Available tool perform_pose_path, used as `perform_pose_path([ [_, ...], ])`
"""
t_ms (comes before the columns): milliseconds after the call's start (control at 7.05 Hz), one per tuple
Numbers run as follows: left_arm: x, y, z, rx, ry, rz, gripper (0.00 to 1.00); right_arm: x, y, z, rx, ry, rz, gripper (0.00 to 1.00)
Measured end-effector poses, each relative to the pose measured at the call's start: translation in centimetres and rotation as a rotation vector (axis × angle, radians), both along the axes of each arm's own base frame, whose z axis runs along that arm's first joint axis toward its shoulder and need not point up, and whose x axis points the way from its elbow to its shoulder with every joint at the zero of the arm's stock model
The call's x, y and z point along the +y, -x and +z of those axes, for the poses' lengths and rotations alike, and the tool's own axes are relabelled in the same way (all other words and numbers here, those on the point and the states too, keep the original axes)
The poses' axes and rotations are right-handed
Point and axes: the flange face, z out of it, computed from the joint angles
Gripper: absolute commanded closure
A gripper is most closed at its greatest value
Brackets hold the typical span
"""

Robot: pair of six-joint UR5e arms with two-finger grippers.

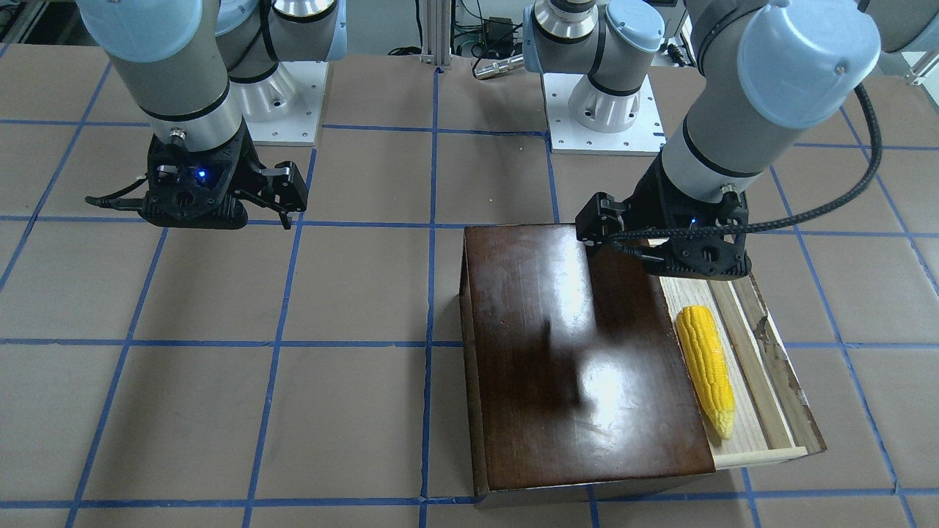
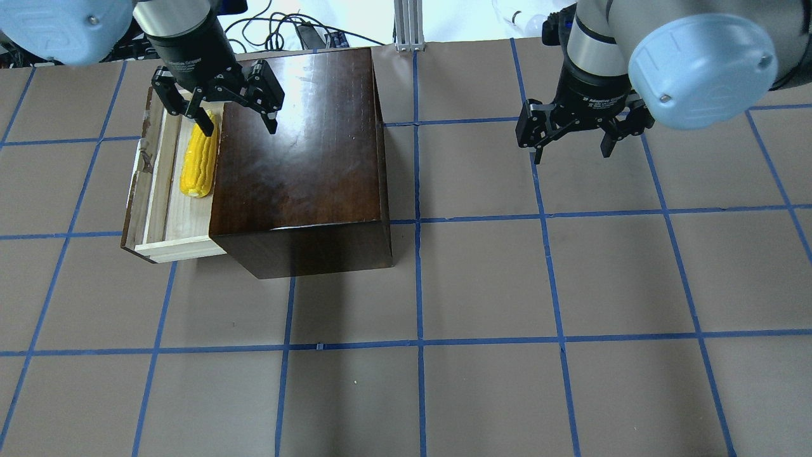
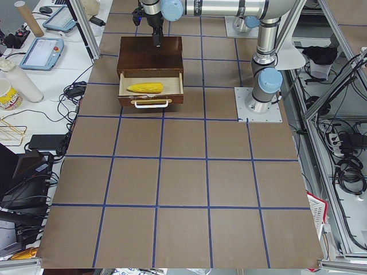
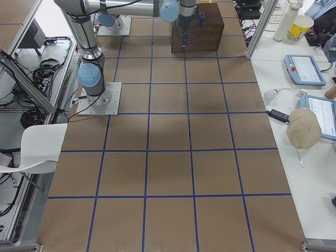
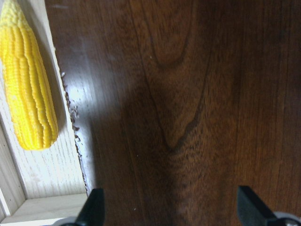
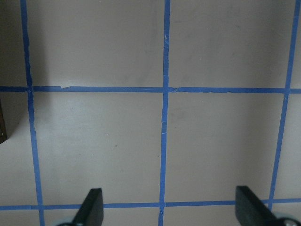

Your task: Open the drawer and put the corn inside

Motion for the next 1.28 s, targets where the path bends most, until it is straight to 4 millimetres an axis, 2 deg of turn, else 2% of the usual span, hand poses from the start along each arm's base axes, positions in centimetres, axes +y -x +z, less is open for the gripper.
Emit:
perform_pose_path([
  [426, 3.3, -0.4, 0.2, -0.039, 0.039, 0.008, 0.0, 0.0, 0.0, 0.0, 0.001, 0.0, 0.0, 0.0],
  [1277, 4.4, -0.1, 0.4, 0.007, 0.078, 0.013, 0.0, 0.0, 0.0, 0.0, 0.001, -0.001, 0.0, 0.0],
])
